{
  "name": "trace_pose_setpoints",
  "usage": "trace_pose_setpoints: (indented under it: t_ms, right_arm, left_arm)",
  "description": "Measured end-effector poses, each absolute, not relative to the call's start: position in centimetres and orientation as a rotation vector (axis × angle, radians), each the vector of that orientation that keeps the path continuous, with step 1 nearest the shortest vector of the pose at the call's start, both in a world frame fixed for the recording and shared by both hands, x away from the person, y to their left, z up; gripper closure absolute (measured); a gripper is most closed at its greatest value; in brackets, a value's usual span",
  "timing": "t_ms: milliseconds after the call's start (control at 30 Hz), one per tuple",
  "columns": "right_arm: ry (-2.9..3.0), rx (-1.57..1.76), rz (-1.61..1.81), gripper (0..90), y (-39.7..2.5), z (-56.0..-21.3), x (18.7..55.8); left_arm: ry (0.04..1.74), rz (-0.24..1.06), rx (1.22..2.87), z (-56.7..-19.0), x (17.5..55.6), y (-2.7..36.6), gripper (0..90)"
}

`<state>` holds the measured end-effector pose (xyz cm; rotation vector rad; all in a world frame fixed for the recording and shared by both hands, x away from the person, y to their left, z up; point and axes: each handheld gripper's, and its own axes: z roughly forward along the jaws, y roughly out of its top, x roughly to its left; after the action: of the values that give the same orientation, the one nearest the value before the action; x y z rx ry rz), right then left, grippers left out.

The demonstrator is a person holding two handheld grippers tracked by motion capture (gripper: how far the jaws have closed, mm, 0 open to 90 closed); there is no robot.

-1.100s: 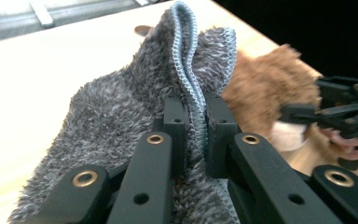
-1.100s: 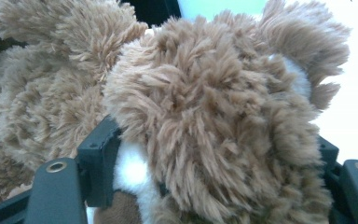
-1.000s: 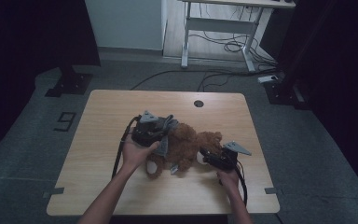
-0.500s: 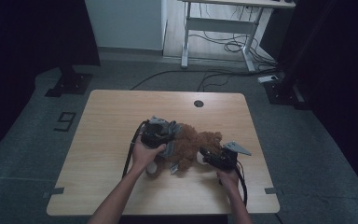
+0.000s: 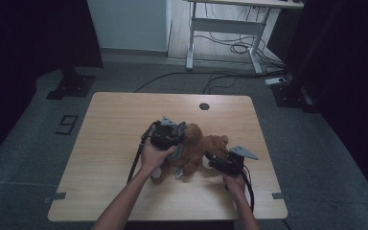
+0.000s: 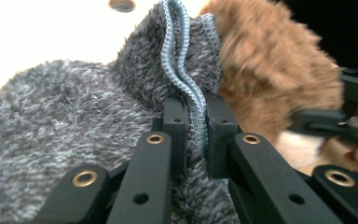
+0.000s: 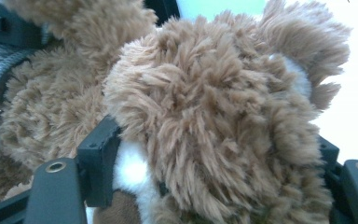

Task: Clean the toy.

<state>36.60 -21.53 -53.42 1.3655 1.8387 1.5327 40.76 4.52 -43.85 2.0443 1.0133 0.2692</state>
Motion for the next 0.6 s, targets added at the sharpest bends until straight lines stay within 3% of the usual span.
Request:
trace_pose_setpoints:
  t_ms: [100,167,300,600]
  right_arm:
    - [1.838,1.364,1.532,26.5,-21.5,-53.4,36.6]
    - [1.842,1.36,1.529,26.5,-21.6,-53.5,36.5]
    - [1.84,1.358,1.528,26.5,-21.5,-53.5,36.5]
    - [1.835,1.351,1.523,26.8,-21.4,-53.5,36.4]
  left_arm:
    - [0.983,0.298,2.086,-44.2,40.5,2.9,80.9]
    - [0.934,0.398,2.158,-44.7,40.2,2.1,81.2]
    - [0.951,0.352,2.129,-44.9,40.3,3.3,81.5]
    - [1.095,0.438,2.085,-46.3,39.5,11.1,81.9]
